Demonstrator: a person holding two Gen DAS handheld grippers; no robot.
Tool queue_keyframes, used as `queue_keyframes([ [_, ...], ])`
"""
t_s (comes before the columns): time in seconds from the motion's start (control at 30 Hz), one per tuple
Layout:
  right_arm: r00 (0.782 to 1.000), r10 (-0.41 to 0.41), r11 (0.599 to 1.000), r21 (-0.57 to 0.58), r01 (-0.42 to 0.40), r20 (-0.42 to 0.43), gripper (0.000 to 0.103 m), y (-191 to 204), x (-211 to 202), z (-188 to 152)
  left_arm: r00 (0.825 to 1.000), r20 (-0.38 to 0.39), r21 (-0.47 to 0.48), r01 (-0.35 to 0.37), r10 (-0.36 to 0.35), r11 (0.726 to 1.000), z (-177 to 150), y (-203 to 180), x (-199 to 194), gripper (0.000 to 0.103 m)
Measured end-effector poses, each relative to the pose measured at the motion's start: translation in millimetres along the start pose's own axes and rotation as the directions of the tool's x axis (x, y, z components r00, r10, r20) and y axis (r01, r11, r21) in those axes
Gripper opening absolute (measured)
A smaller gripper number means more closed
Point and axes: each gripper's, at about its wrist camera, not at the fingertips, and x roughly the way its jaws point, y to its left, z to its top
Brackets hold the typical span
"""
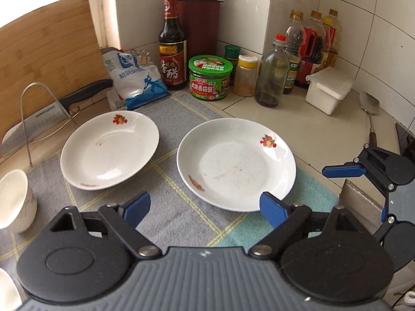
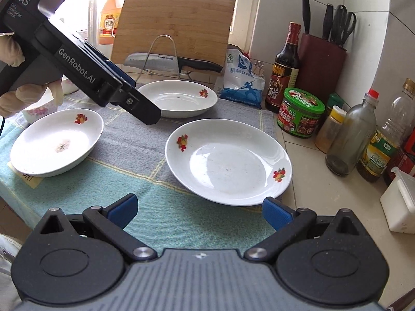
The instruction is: Organize plates and bowls
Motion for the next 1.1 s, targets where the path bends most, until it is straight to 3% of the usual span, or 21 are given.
queue_keyframes([
  [0.23, 0.992, 0.123, 0.989, -0.084, -0.122, 0.004, 0.103, 25.0, -5.2, -4.3, 0.995, -0.021, -0.15, -0.097, 0.095, 0.984, -48.6, 6.2, -32.9, 0.091],
  [0.6, 0.963, 0.269, 0.945, -0.185, -0.268, -0.019, 0.103, 64.7, 10.7, -1.3, 0.974, -0.069, -0.268, -0.227, 0.217, 0.936, -94.2, 27.1, -71.0, 0.091],
  [0.8, 0.947, 0.32, 0.93, -0.187, -0.318, -0.018, 0.103, 85.3, 25.3, 7.1, 0.967, -0.086, -0.255, -0.255, 0.241, 0.932, -103.9, 49.2, -80.7, 0.091],
  [1.1, 0.94, 0.338, 0.916, -0.215, -0.339, -0.041, 0.103, 136.3, 49.2, 10.4, 0.979, -0.105, -0.144, -0.191, 0.177, 0.971, -101.8, 92.9, -72.4, 0.091],
])
